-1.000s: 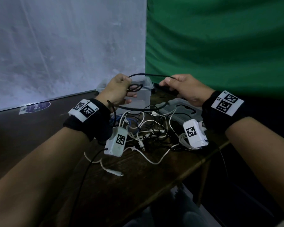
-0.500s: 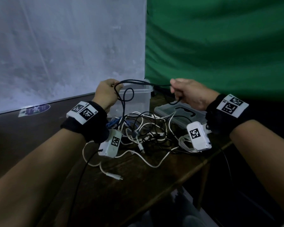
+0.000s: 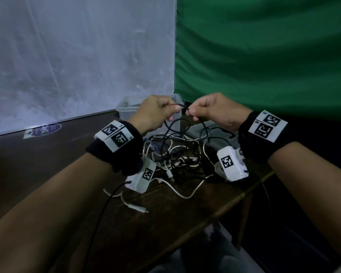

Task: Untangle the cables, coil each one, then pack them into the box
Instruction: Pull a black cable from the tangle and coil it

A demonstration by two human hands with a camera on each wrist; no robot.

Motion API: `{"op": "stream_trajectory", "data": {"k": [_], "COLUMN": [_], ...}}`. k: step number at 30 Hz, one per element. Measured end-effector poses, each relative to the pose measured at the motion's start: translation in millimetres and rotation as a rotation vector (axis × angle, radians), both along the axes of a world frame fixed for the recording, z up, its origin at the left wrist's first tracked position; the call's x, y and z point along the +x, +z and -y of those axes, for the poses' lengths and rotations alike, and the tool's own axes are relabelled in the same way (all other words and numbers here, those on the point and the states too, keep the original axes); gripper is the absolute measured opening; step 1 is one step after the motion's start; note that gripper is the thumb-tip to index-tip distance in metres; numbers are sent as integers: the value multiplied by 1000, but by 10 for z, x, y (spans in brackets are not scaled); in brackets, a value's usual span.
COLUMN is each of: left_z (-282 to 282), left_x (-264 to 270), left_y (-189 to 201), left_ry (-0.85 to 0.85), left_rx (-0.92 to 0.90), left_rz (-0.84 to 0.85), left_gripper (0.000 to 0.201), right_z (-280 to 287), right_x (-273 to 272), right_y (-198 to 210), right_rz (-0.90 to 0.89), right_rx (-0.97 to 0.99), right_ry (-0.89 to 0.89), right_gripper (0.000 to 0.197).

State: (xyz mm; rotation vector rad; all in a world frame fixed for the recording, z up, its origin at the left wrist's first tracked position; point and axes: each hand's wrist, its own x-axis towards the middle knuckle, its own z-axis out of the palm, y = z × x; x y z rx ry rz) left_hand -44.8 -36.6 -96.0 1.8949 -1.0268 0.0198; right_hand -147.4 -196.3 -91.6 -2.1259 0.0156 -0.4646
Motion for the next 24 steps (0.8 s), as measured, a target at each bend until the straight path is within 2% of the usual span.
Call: {"op": "stream_trajectory", "data": {"k": [6,11,13,18,21,24], "left_z": [-115,-142,-145,-116,-73,-35], "left_x": [96,58,49,35,18,-19], "left_y": [-46,-73,-54,18,58,65], "left_ry": [50,2,-22,-84,-78,-113], "left_rx": [107,306,266,-85,-150,-146], "left_rz": [-33,-58,-108,-379,-414,-392], "left_gripper": [22,13,14,13,14,16], "right_z": [203,223,246,257,172,43], "right_x": [67,116,117,43,49,41], "right_y": [-17,-11,-19,-106,-123,-97], "right_rz": [147,187,165,-8,40,3], "right_rx": [127,280,267,5,136,305], "right_ry": [-275,-334,-348,-382,-336,-53], "right_gripper": [28,23,22,21,24,21]}}
